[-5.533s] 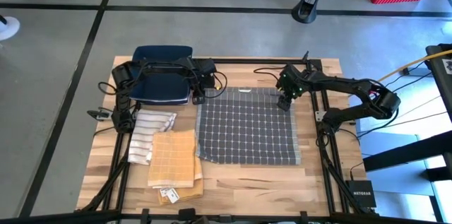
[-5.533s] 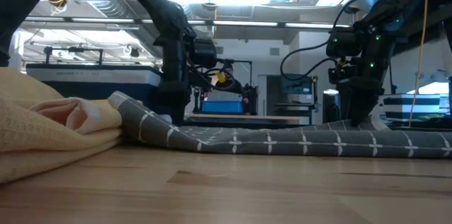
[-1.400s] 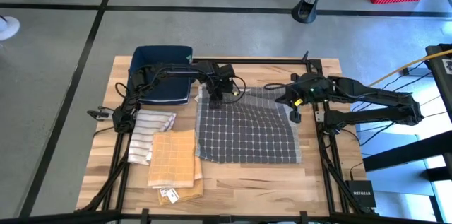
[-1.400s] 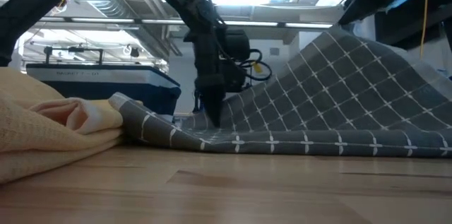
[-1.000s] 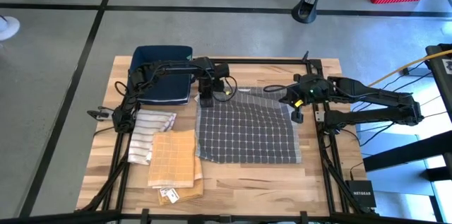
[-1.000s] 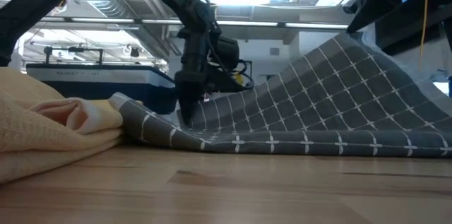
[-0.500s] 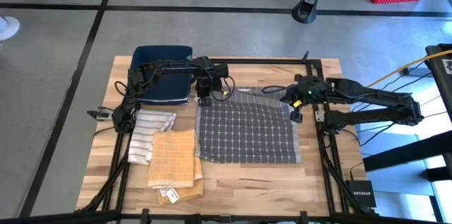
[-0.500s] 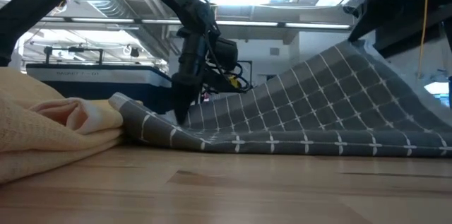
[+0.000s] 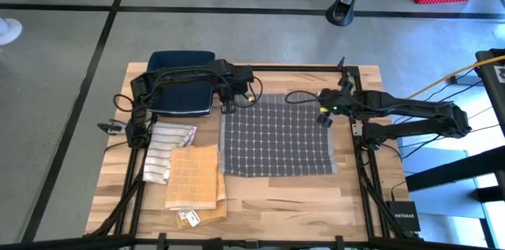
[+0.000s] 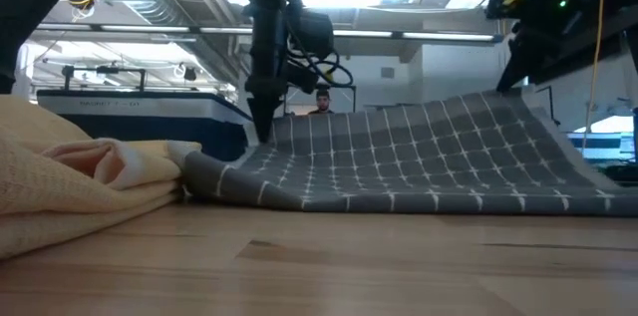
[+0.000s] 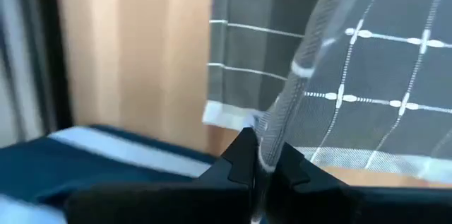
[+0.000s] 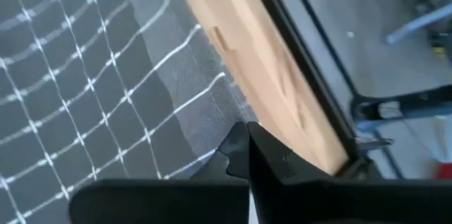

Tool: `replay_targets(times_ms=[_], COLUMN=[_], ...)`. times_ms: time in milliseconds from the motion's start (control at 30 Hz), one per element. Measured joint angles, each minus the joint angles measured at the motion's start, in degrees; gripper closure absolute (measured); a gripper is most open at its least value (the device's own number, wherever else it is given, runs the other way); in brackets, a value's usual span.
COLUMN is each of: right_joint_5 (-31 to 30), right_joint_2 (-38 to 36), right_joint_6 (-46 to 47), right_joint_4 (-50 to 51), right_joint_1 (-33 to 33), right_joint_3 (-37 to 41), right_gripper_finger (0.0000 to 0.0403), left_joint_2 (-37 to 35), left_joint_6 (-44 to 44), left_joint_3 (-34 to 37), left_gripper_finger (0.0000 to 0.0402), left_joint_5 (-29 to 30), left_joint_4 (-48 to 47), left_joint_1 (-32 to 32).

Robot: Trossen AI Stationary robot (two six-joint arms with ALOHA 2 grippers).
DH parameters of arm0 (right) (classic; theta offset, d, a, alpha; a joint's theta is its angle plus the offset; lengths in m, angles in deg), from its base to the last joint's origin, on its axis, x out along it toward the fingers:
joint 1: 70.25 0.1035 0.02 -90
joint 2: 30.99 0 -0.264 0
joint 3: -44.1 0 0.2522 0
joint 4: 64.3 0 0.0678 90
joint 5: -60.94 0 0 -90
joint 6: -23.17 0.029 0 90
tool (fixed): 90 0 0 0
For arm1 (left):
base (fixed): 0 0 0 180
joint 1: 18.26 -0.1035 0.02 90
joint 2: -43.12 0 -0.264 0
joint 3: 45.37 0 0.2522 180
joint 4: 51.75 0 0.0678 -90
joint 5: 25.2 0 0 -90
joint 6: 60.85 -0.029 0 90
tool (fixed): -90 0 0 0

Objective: Fold towel
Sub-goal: Fold the gray pattern towel

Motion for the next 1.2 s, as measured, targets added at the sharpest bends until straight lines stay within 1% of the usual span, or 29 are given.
replay_targets(times_ms=[67,133,333,433,567,733,867,967,1033,1100,1200], right_joint_5=[-2.23,-4.1,-4.65,-5.91,-6.61,-9.7,-9.39,-7.89,-6.92,-6.36,-5.45], right_joint_2=[1.87,4.01,10.36,13.12,15.55,16.59,16.59,16.61,16.59,16.61,17.68], right_joint_6=[0.05,0.02,-0.32,-2.22,-5.35,-9.51,-12.89,-13.95,-15.69,-17.99,-19.8], right_joint_4=[-0.07,-0.19,-0.87,-2.67,-6.25,-9.44,-11.9,-13.79,-16.77,-19.73,-23.5], right_joint_1=[-0.01,-0.51,-4.18,-6.41,-9.13,-11.74,-13.99,-15.2,-15.92,-17.28,-19.28], right_joint_3=[0.0,0.0,0.02,0.02,0.02,0.02,0.02,0.02,0.6,1.88,3.79], right_gripper_finger=[0.0403,0.0403,0.0402,0.0402,0.0402,0.0402,0.0402,0.0402,0.0402,0.0402,0.0402], left_joint_2=[0.0,0.0,0.0,0.0,0.0,0.0,0.3,1.07,1.6,2.6,3.95], left_joint_6=[1.48,2.35,2.05,2.83,5.06,7.99,10.82,14.55,16.44,16.88,16.49], left_joint_3=[0.1,0.15,0.15,0.17,0.17,0.17,0.16,0.17,0.17,0.19,0.19], left_gripper_finger=[0.0397,0.0399,0.0395,0.0397,0.04,0.04,0.04,0.04,0.04,0.04,0.04], left_joint_5=[2.69,4.13,4.37,4.36,4.74,8.89,10.15,10.34,11.49,13.62,14.31], left_joint_4=[-0.03,0.06,2.67,2.8,3.0,3.49,4.01,2.41,1.71,1.97,2.79], left_joint_1=[-0.17,-0.4,-0.69,-0.67,-1.09,-1.24,-1.32,-1.39,-1.34,-1.5,-2.22])
